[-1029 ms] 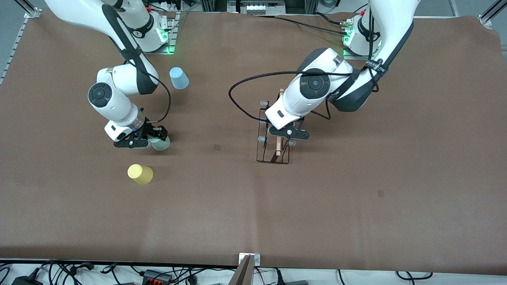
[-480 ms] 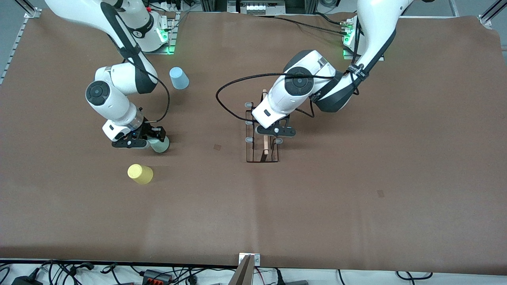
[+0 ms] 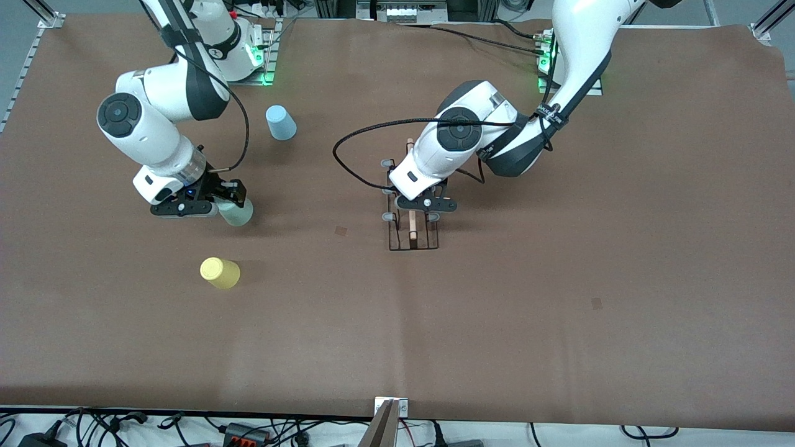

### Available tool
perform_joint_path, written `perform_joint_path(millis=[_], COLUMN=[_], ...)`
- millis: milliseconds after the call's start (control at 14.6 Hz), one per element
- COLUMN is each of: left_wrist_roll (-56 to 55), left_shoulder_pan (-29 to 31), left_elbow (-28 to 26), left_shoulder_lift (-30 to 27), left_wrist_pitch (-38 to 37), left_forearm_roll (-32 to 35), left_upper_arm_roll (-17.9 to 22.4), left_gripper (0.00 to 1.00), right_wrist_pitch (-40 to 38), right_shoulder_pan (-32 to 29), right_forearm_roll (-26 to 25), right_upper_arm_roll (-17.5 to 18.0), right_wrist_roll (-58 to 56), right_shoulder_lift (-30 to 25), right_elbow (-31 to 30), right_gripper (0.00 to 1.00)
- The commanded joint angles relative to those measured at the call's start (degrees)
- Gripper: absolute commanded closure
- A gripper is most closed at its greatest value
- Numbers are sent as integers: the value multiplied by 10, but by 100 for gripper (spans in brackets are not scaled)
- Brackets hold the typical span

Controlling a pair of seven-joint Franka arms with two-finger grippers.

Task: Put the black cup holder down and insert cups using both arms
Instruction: 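Lift the teal cup with the right gripper while the left gripper withdraws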

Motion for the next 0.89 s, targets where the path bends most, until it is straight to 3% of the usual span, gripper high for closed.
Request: perform_joint_path(millis=[0,343,617,823], left_wrist_roll=[-11,-7,64,181], left_shoulder_pan=[-9,10,83,159], left_elbow=[19,19,20,20], left_shoulder_lift=[1,-38,-114,-150], left_wrist_pitch=[-3,-26,-138,-207], left_forearm_roll=[66,72,74,74], left_upper_arm_roll=[3,5,3,6], left_gripper=[0,0,0,0], right_wrist_pitch=[-12,-16,-100,-154], right_shoulder_pan=[1,2,3,10], right_forearm_roll=[8,8,9,9], right_upper_arm_roll=[2,4,56,133], right_wrist_roll=[3,29,139,291], right_shoulder_lift=[2,-7,-29,-33], right_elbow=[9,12,51,104], right_gripper=[76,76,76,76])
